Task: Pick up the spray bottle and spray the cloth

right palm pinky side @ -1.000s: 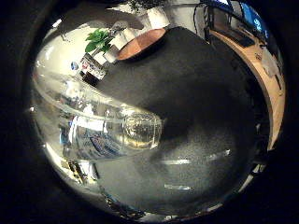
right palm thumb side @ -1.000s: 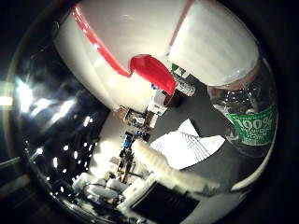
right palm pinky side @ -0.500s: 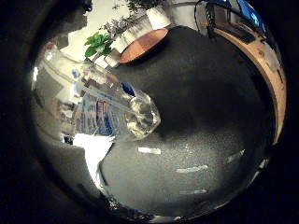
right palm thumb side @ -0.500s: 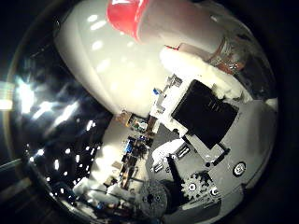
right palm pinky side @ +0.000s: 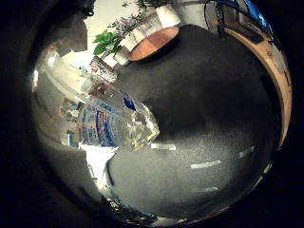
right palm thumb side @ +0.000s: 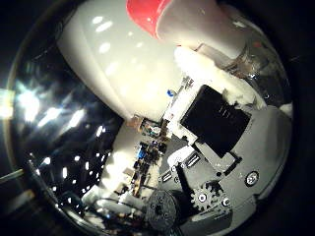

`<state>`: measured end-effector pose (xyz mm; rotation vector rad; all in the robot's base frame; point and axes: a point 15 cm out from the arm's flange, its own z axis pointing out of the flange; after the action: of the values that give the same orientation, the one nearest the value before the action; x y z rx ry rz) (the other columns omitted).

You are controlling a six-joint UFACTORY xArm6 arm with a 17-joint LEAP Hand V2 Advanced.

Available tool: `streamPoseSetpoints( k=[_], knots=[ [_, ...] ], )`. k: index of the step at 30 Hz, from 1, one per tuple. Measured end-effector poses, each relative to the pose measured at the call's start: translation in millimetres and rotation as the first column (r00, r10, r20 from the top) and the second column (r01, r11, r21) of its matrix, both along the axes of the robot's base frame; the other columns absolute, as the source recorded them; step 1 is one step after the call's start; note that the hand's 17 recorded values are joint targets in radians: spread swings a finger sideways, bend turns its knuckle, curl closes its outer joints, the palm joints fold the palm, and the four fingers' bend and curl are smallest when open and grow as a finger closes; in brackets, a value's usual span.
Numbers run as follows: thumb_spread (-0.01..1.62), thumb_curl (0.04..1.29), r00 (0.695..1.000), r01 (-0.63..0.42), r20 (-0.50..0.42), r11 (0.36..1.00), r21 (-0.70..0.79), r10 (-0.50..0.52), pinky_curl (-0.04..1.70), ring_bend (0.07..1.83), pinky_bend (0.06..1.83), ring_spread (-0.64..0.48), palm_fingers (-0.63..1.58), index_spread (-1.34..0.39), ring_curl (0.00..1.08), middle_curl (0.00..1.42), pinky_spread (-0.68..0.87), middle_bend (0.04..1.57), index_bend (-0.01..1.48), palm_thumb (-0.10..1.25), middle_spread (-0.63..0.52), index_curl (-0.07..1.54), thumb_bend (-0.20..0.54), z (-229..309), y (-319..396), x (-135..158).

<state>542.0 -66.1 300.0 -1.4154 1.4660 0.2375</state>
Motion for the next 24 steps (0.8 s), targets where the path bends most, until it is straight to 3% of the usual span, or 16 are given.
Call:
streamPoseSetpoints(
  k=[13, 17, 24],
  knots=[
    [0.65, 0.96, 0.999, 0.025, -0.043, 0.996, -0.084, -0.029, 0.56, 1.41, 1.31, -0.22, 1.25, -0.26, 0.55, 0.66, -0.30, 1.31, 1.15, 1.04, -0.16, 0.66, -0.019, 17.1, -29.3, -17.5],
    [0.64, 0.98, 0.998, 0.021, -0.059, 0.992, -0.121, -0.028, 0.57, 1.41, 1.30, -0.22, 1.24, -0.26, 0.55, 0.65, -0.30, 1.31, 1.15, 1.04, -0.17, 0.66, -0.016, 40.8, -43.7, -36.8],
    [0.63, 1.00, 0.992, -0.082, -0.112, 0.970, -0.230, 0.057, 0.59, 1.41, 1.29, -0.22, 1.24, -0.26, 0.55, 0.65, -0.30, 1.31, 1.15, 1.03, -0.17, 0.65, -0.016, 80.2, -34.9, -89.3]
  ],
)
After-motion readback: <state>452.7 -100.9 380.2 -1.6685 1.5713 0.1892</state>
